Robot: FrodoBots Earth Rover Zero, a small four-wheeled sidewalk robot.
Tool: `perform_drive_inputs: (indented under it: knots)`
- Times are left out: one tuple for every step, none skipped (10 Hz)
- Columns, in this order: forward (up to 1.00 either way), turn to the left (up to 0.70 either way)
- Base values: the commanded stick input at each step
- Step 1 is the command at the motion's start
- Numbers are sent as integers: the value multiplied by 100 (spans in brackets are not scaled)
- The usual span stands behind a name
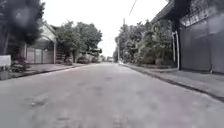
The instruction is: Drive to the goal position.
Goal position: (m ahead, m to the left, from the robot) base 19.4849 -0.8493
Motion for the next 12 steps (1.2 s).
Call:
perform_drive_inputs:
  knots:
    - [100, 0]
    - [100, 0]
    - [100, 0]
    - [100, 0]
    - [100, 0]
    - [100, 0]
    - [100, 0]
    - [100, 0]
    - [100, 0]
    - [100, 0]
    - [100, 0]
    - [100, 0]
